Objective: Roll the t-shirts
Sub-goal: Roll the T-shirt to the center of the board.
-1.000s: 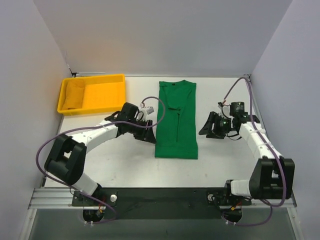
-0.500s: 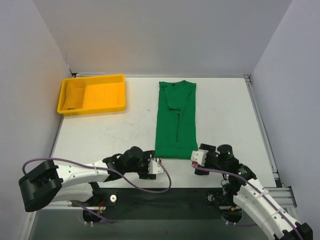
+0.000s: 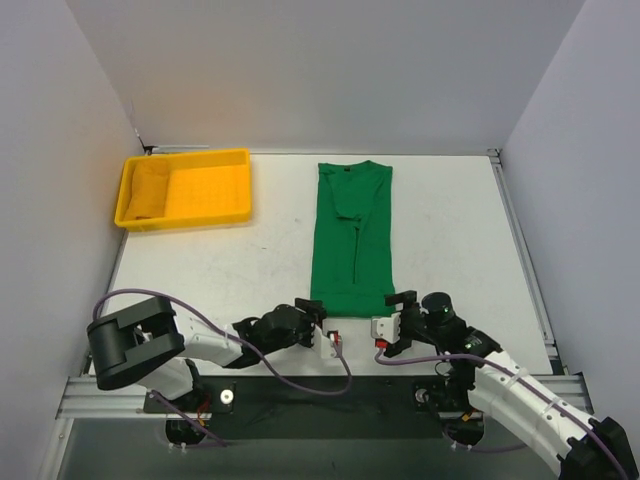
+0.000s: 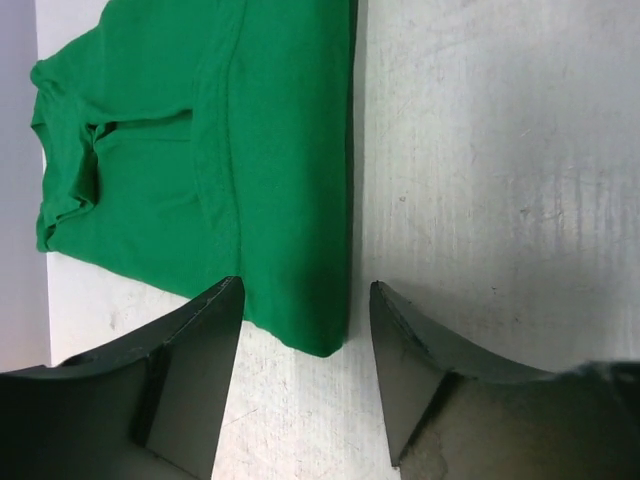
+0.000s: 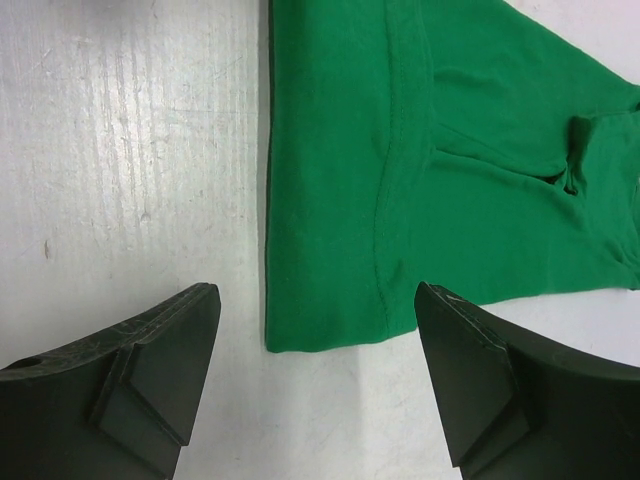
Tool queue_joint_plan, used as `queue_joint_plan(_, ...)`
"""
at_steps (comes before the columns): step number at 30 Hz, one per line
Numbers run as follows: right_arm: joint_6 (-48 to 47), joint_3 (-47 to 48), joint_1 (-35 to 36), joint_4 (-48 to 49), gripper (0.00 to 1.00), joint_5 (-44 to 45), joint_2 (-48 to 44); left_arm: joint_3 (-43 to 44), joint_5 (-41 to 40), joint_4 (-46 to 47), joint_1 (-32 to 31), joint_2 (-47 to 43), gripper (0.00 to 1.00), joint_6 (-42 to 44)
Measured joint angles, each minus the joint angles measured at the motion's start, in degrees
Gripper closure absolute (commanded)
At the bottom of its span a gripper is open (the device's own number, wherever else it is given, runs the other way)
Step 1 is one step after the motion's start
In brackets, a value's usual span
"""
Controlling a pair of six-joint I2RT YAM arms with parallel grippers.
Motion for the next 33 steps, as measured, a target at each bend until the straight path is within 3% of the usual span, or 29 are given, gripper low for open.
queue_joint_plan(7,0.28,-1.75,0.37,2.21,0.20,0.04,0.35,-0.04,-2.01,2.27,-1.40,4.66,0.90,4.26)
queue_joint_plan(10,1.16,-1.84,0.83,2.89,0.20,0.04,1.53,0.35,-2.43,1.60,-1.84,5.68,0.95,5.11)
queue_joint_plan(16,4.00,-1.84,1.77,5.33,0.18,0.11,4.37,4.42,-0.09,-6.71,-0.66,3.30,0.97,2.27)
queue_joint_plan(23,8.17,-1.84,4.17,10.34,0.17,1.88,8.41,12.00,9.97,-17.07,5.53,-2.03,0.98,-6.49)
queue_joint_plan(33,13.29,-1.79,6.38,23.19,0.19,6.49,18.14,13.66,22.03,-26.40,9.64,-4.39,0.98,-12.04)
